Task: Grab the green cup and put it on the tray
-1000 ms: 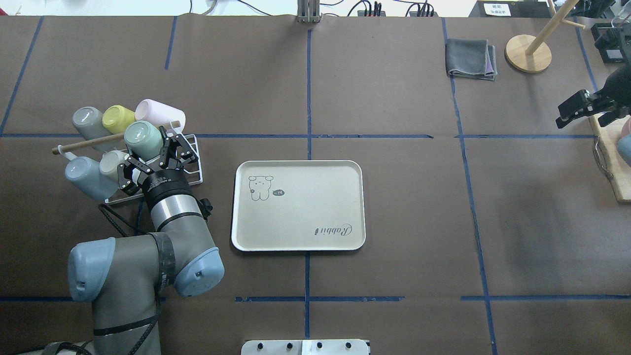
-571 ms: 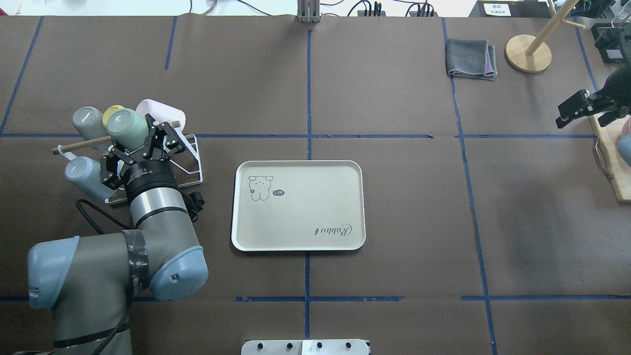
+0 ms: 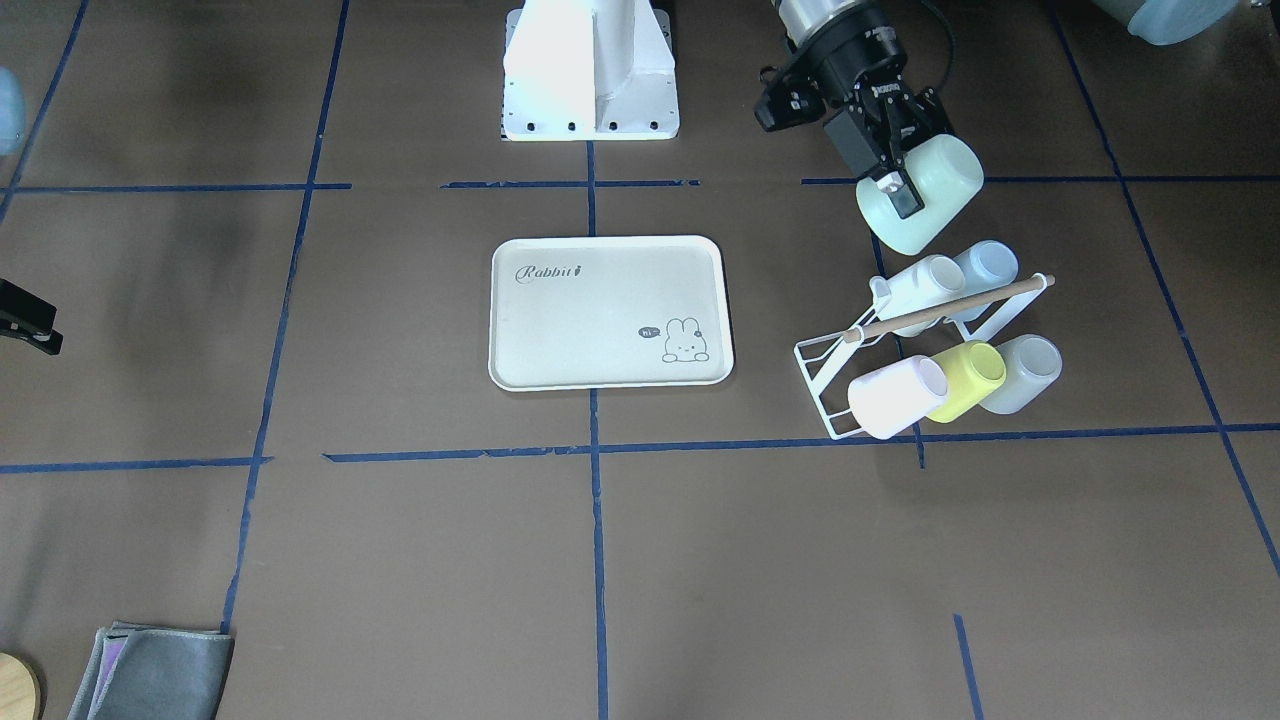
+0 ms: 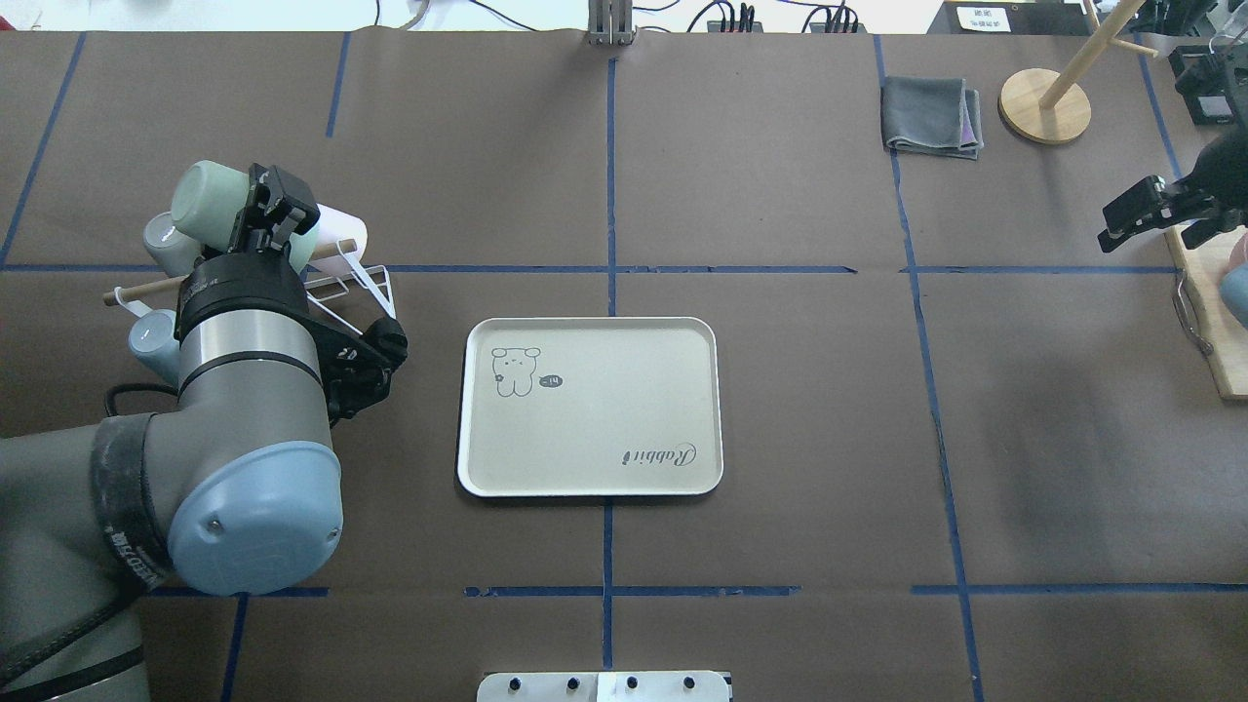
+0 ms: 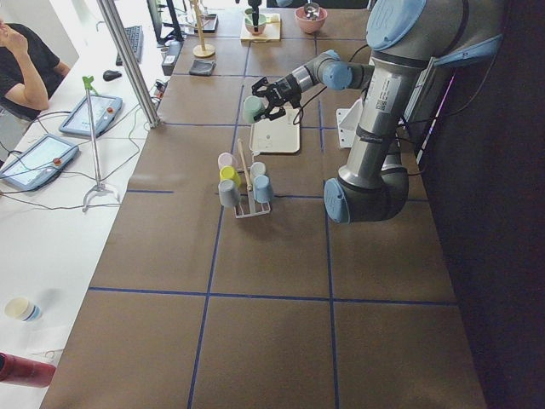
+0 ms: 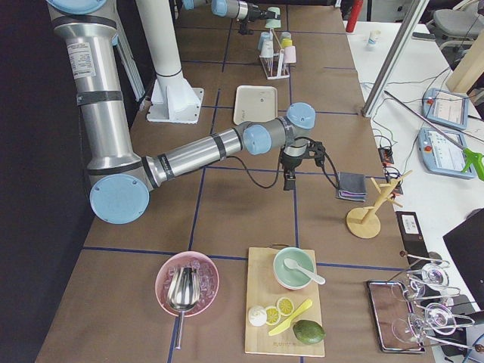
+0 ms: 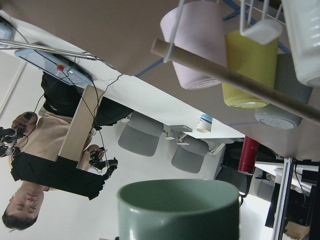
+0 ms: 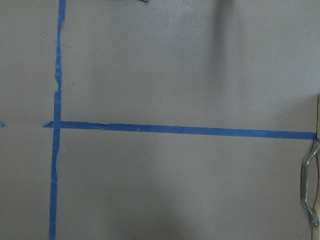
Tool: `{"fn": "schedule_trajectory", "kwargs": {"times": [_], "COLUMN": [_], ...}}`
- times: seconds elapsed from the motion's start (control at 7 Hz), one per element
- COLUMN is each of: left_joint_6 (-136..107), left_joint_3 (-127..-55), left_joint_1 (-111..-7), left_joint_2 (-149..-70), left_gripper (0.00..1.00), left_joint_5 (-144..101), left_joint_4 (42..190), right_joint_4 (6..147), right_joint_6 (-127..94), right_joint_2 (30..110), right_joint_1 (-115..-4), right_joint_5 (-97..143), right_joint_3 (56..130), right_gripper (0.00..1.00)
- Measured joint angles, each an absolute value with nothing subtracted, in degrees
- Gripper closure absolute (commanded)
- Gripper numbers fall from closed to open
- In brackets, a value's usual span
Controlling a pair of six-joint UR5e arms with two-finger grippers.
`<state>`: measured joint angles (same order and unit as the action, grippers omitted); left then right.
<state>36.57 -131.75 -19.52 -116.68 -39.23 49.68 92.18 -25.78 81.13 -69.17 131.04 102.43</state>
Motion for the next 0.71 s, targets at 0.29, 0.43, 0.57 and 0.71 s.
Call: {"fn": "schedule_trajectory", "kwargs": {"times": [0.29,0.43,0.57,0.71], "left_joint_6": [20.6,10.6,1.7,-5.9], "left_joint_3": [-132.3,-132.2,-132.0,-131.2], "left_joint_1": [-20.4,-20.7,-20.9,-21.0], "left_joint_2": [-117.7,-117.8,-117.8,-117.8], "left_gripper": [0.80,0.82,0.82,0.82], "left_joint_5": [-50.1,-55.2,-58.9,-60.9], "left_joint_4": [59.1,64.8,70.6,76.3], "right_joint_4": [92.1,92.1,92.1,92.1], "right_joint_6": [-25.8,-25.8,-25.8,-25.8], "right_joint_2": [81.0,81.0,81.0,81.0], "right_joint_1": [-69.2,-69.2,-69.3,-69.3], "right_joint_5": [131.0,131.0,131.0,130.9], "right_joint_3": [102.6,102.7,102.7,102.7], "right_gripper": [0.00,0.00,0.00,0.00]}}
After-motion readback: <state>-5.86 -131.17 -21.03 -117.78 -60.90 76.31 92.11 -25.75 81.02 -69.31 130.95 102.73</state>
